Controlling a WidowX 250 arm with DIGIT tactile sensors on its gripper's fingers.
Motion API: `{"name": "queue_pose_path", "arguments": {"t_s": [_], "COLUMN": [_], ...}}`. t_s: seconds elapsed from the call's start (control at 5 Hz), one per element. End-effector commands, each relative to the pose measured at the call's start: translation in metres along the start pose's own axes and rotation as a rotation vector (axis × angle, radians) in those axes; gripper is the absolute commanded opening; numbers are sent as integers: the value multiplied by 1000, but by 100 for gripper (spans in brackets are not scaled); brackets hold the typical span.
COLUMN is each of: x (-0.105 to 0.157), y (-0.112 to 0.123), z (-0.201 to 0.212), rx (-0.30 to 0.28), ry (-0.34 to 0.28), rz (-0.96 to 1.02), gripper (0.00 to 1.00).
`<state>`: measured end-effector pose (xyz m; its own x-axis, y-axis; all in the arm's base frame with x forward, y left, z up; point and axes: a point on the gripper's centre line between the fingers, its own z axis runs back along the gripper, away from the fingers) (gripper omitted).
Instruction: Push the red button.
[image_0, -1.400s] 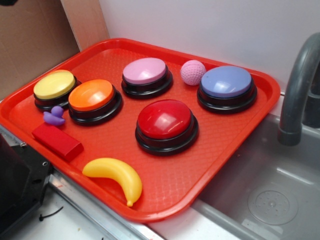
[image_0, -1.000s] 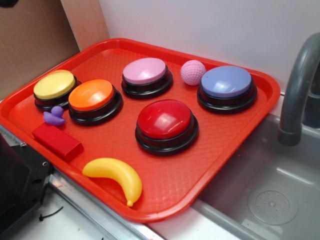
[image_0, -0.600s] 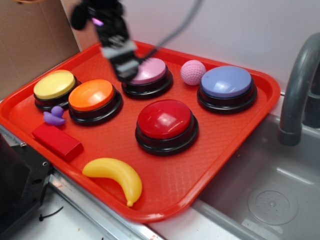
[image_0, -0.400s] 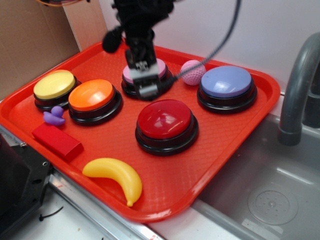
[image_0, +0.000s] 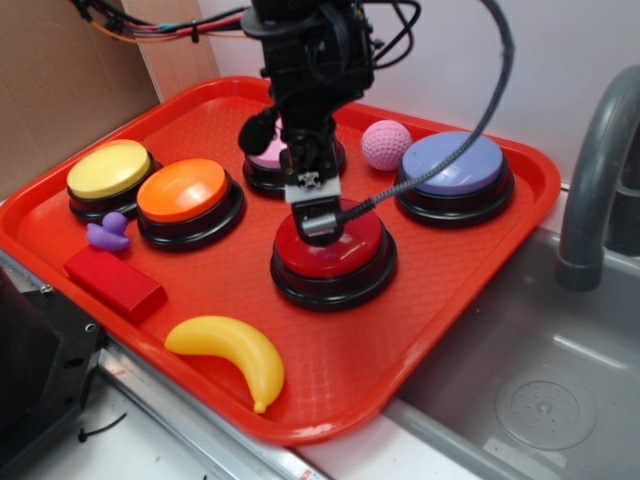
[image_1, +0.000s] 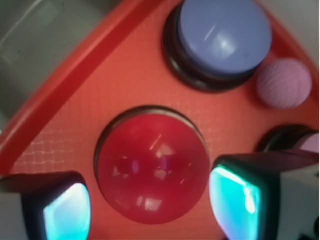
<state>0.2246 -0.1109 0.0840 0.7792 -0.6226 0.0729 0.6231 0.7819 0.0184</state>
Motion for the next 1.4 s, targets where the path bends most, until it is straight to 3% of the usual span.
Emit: {"name": "queue_pose_path", "arguments": {"t_s": [0.0, 0.6, 0.8, 1.2], "x": [10, 12, 12, 0], "y": [-5, -11, -12, -10], "z": [-27, -31, -21, 17], "rx": [-66, -46, -12, 27], "ry": [25, 68, 94, 64], "rz": [45, 79, 62, 133], "gripper": [100, 100, 100, 100]}}
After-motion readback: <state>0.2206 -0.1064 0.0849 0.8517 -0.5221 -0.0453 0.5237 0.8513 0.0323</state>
